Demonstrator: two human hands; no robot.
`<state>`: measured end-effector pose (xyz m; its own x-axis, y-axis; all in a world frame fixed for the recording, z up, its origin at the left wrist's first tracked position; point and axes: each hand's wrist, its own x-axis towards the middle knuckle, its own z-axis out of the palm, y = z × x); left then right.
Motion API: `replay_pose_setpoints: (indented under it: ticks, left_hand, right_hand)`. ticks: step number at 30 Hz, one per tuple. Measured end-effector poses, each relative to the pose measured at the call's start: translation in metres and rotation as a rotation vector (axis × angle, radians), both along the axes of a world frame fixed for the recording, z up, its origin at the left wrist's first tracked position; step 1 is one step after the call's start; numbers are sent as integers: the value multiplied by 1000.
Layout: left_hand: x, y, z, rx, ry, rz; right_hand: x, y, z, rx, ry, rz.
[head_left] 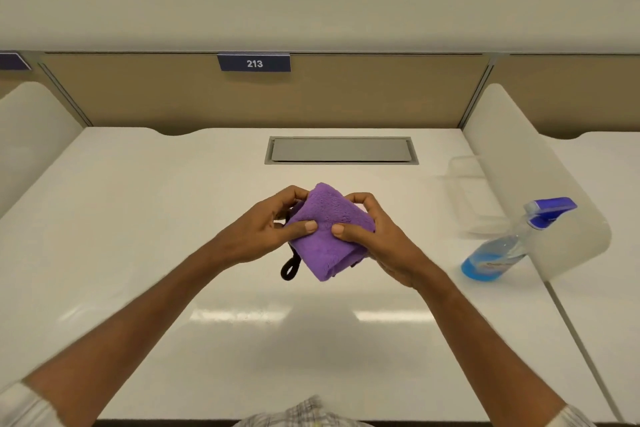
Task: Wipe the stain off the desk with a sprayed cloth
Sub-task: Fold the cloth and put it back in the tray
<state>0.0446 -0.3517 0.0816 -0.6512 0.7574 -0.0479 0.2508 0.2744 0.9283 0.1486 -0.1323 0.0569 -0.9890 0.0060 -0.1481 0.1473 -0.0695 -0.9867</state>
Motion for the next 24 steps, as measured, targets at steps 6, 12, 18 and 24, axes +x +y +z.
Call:
replay_pose_setpoints:
  ticks: [6,12,18,24]
  left_hand:
    - [-12,9,-13,-30,-8,123]
    - [-24,25,-24,-133,-27,126]
    - [-31,39,-39,-168,-130,123]
    - [-33,77,-44,-156,-425,13]
  right_hand:
    - [2,-7,-3,170,-3,-342]
    - [6,-37,-22,-150,-162,-368]
    - [7,-49,-34,-476,-180,-485]
    - [-3,-23,-38,-459,-182,-951]
